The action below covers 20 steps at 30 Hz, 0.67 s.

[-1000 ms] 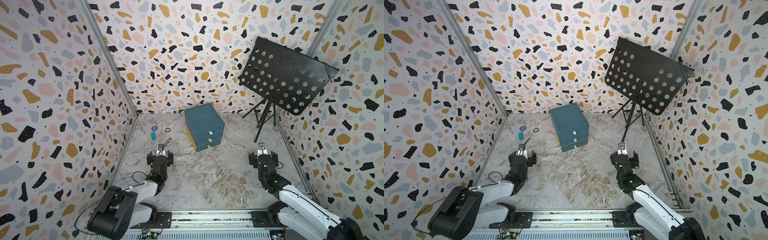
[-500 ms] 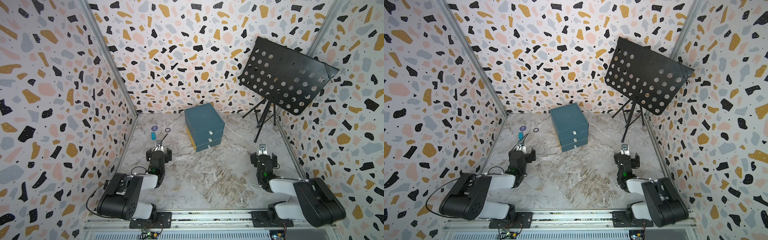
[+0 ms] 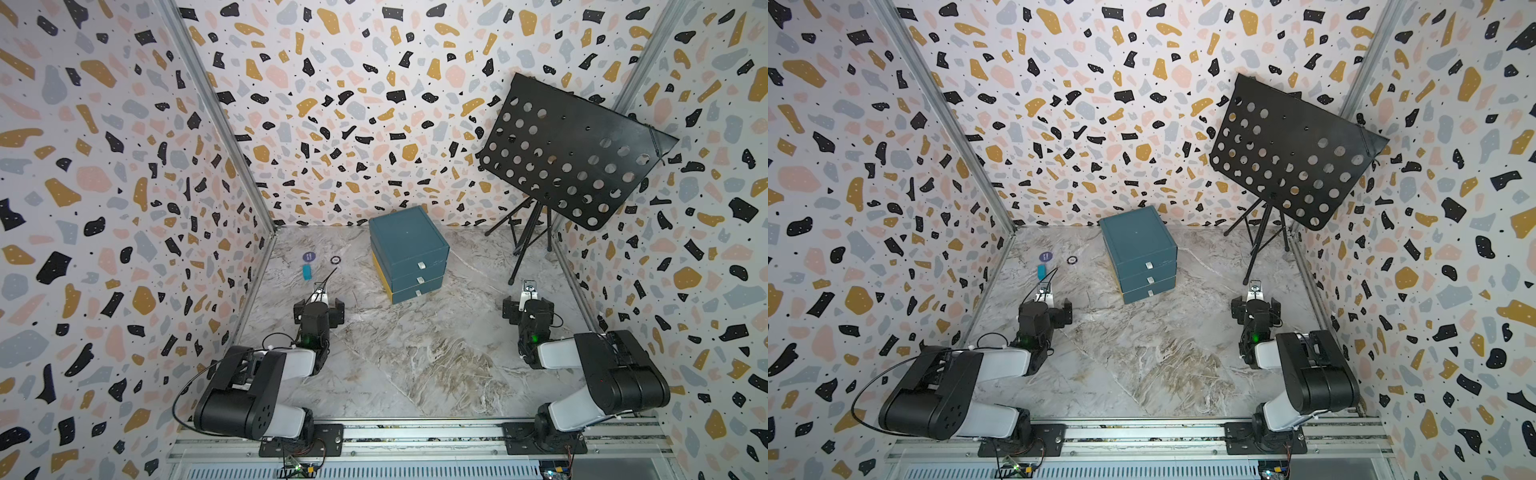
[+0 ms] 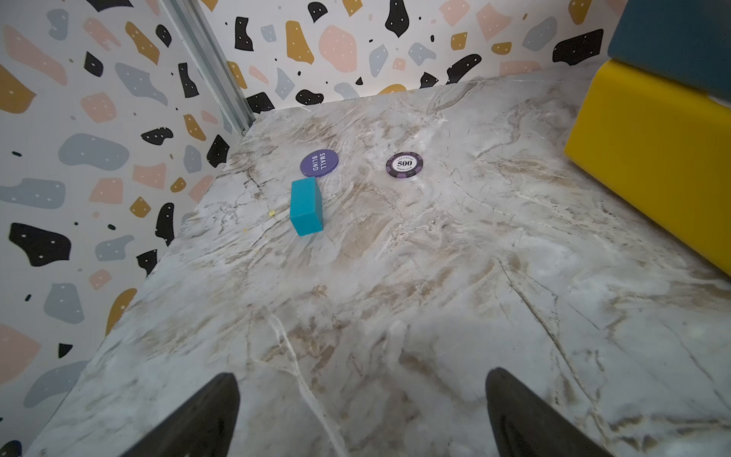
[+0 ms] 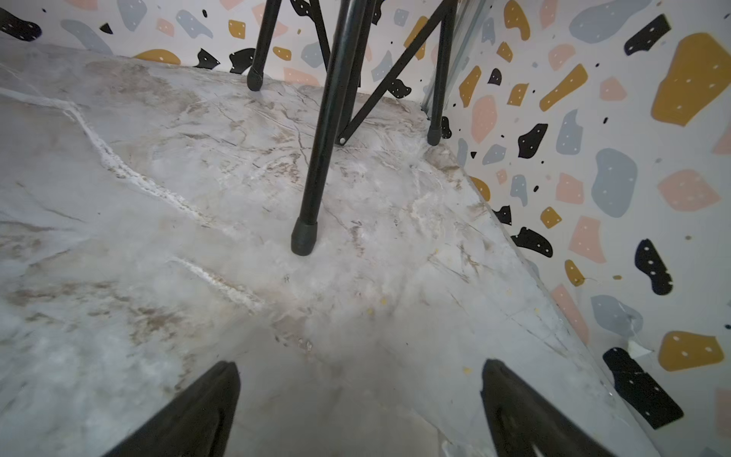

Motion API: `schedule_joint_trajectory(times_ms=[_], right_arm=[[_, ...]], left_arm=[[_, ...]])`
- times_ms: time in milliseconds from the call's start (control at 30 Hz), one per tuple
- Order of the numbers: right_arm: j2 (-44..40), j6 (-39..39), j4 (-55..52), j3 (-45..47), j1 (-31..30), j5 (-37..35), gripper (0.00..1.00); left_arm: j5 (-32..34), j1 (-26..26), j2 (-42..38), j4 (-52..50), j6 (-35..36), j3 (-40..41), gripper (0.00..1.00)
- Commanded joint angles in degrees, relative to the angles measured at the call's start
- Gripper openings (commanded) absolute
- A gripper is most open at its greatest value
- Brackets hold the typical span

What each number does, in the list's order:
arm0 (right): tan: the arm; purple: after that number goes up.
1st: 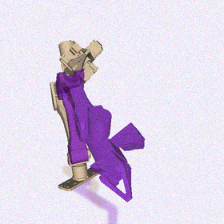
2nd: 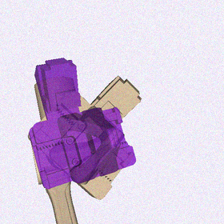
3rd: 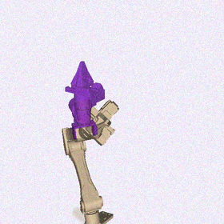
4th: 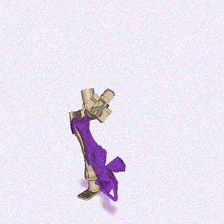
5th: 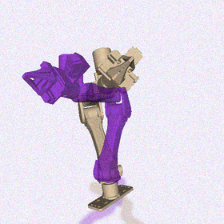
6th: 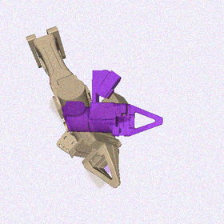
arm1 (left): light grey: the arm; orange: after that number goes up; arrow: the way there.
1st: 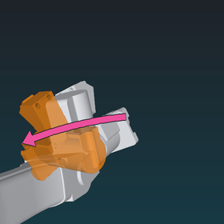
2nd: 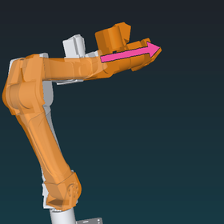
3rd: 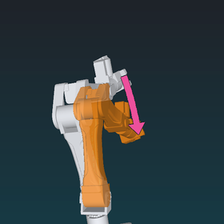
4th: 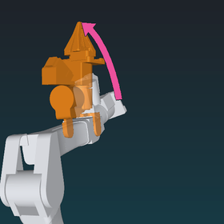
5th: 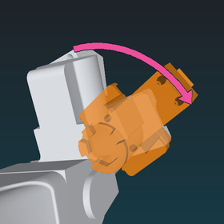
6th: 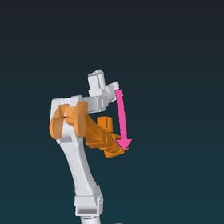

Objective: Put the paint cans in the drawer according to color
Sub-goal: Reset both arms

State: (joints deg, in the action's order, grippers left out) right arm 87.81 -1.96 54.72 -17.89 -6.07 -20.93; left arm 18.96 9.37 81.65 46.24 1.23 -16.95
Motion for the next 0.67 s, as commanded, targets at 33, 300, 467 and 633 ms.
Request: schedule_joint_trajectory(times_ms=[33,300,467,633], right_arm=[[0.0,0.6,1.7,-0.3,0.1,1.2,1.0],[-0.4,0.5,1.3,-0.3,0.2,1.6,1.0],[-0.4,0.6,1.2,-0.4,0.1,1.6,1.0],[-0.7,0.7,0.2,-0.5,0.1,1.6,1.0]], left_arm=[[-0.3,-0.3,-0.7,1.0,-0.4,-1.0,1.0],[-0.3,-0.3,-0.7,1.0,-0.4,-1.0,1.0],[-0.3,-0.3,-0.7,1.0,-0.4,-1.0,1.0],[-0.6,-0.4,-0.4,1.2,-0.4,-1.2,1.0]])
